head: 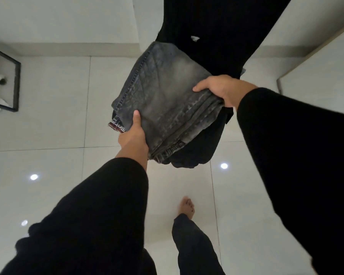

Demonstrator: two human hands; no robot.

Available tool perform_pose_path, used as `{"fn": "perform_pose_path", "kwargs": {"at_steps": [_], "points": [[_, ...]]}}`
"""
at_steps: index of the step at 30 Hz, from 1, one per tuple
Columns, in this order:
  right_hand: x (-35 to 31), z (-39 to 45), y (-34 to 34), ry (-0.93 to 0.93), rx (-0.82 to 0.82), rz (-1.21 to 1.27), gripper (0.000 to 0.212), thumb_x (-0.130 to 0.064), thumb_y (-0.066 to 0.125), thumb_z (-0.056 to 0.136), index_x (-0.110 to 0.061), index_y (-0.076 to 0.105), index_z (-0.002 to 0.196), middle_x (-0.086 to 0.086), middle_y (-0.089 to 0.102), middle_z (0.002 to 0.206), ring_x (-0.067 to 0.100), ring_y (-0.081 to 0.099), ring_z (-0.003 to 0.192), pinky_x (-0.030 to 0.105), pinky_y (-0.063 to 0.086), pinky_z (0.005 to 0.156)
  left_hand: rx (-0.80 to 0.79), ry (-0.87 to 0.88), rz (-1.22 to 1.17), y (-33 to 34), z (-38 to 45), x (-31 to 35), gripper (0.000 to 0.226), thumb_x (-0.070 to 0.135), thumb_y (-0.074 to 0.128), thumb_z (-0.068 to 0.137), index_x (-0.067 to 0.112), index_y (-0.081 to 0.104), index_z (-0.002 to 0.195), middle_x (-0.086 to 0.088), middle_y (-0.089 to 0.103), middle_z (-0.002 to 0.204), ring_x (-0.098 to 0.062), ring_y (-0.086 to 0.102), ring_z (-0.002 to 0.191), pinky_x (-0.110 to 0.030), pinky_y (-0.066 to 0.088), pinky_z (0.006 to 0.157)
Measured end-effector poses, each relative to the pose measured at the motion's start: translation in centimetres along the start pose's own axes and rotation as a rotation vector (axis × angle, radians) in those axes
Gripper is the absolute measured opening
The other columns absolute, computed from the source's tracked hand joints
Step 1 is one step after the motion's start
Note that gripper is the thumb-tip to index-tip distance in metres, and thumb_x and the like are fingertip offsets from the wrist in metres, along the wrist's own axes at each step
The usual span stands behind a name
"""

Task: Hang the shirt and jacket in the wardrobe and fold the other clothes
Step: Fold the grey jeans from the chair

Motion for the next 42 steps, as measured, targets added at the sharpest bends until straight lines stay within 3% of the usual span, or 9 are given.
{"fn": "perform_pose_path", "kwargs": {"at_steps": [3, 6, 10, 17, 19, 22, 30, 34, 42], "points": [[-0.3, -5.0, -0.3, -0.007, 0.038, 0.096, 0.016, -0.023, 0.07, 0.081, -0.012, 0.058, 0.079, 0.007, 0.067, 0.086, 0.026, 0.066, 0.088, 0.039, 0.053, 0.086, -0.075, 0.078, 0.049, -2.2, -2.4, 1.7, 0.067, 0.058, 0.072, 0.07, 0.015, 0.042, 0.112, -0.001, 0.047, 0.095, -0.024, 0.049, 0.086, -0.042, 0.047, 0.084], [-0.3, -10.5, -0.7, -0.02, 0.085, 0.214, 0.016, -0.02, 0.068, 0.084, -0.008, 0.058, 0.088, 0.006, 0.065, 0.083, 0.021, 0.064, 0.074, 0.03, 0.053, 0.066, -0.146, 0.209, 0.111, -4.2, -5.0, 3.9, 0.061, 0.057, 0.072, 0.071, 0.014, 0.043, 0.102, 0.003, 0.049, 0.08, -0.024, 0.053, 0.081, -0.036, 0.05, 0.079], [1.4, -18.4, -1.0, -0.021, 0.216, 0.425, 0.014, -0.018, 0.065, 0.086, -0.008, 0.057, 0.091, 0.01, 0.065, 0.09, 0.02, 0.062, 0.071, 0.028, 0.052, 0.064, -0.232, 0.374, 0.319, -6.6, -9.8, 6.9, 0.084, 0.074, 0.07, 0.055, 0.012, 0.05, 0.108, -0.005, 0.059, 0.098, -0.032, 0.059, 0.094, -0.045, 0.051, 0.089], [5.5, -32.3, -2.5, -0.012, 0.44, 0.728, 0.016, -0.017, 0.063, 0.088, -0.005, 0.057, 0.095, 0.008, 0.065, 0.082, 0.021, 0.062, 0.069, 0.028, 0.052, 0.064, -0.501, 0.625, 0.538, -7.9, -20.8, 8.2, 0.093, 0.081, 0.068, 0.044, 0.016, 0.055, 0.11, -0.005, 0.063, 0.108, -0.032, 0.061, 0.099, -0.047, 0.049, 0.093], [7.1, -36.2, -3.8, -0.019, 0.529, 0.783, 0.015, -0.017, 0.063, 0.087, -0.004, 0.058, 0.094, 0.009, 0.065, 0.083, 0.021, 0.062, 0.068, 0.029, 0.051, 0.064, -0.572, 0.684, 0.585, -7.5, -25.0, 7.3, 0.091, 0.076, 0.069, 0.053, 0.014, 0.052, 0.117, -0.008, 0.06, 0.118, -0.034, 0.057, 0.107, -0.048, 0.046, 0.097], [10.9, -41.9, -6.0, 0.0, 0.659, 0.849, 0.022, -0.018, 0.063, 0.087, -0.003, 0.058, 0.103, 0.01, 0.064, 0.087, 0.023, 0.061, 0.071, 0.03, 0.052, 0.069, -0.695, 0.771, 0.665, -6.3, -31.0, 3.9, 0.08, 0.064, 0.069, 0.069, 0.009, 0.049, 0.123, -0.01, 0.056, 0.124, -0.033, 0.054, 0.113, -0.044, 0.044, 0.1], [26.5, -54.9, -11.2, 0.122, 1.002, 1.059, 0.034, -0.023, 0.066, 0.085, -0.004, 0.059, 0.111, 0.013, 0.069, 0.102, 0.029, 0.066, 0.082, 0.037, 0.053, 0.075, -1.032, 0.901, 0.932, -2.3, -45.7, -11.5, 0.076, 0.065, 0.066, 0.07, 0.008, 0.051, 0.119, -0.01, 0.059, 0.117, -0.035, 0.057, 0.107, -0.043, 0.047, 0.096], [35.6, -58.9, -13.4, 0.225, 1.131, 1.13, 0.046, -0.027, 0.07, 0.079, -0.003, 0.057, 0.116, 0.013, 0.068, 0.107, 0.032, 0.066, 0.093, 0.043, 0.052, 0.091, -1.153, 0.912, 1.079, -0.4, -51.1, -21.1, 0.075, 0.058, 0.065, 0.077, 0.006, 0.046, 0.128, -0.015, 0.054, 0.128, -0.037, 0.053, 0.115, -0.043, 0.045, 0.099], [47.5, -63.4, -17.8, 0.289, 1.308, 1.201, 0.037, -0.019, 0.069, 0.083, 0.001, 0.058, 0.113, 0.012, 0.066, 0.095, 0.029, 0.064, 0.083, 0.036, 0.052, 0.083, -1.302, 0.835, 1.351, 3.9, -57.9, -34.3, 0.062, 0.043, 0.066, 0.075, 0.003, 0.054, 0.12, -0.017, 0.061, 0.116, -0.037, 0.061, 0.101, -0.044, 0.052, 0.091]]}}
Point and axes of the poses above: each hand's wrist, its own z-axis towards the middle knuckle, its own y-axis out of the palm, x = y × z, the point moved 1 cm from there along z, towards the middle knuckle
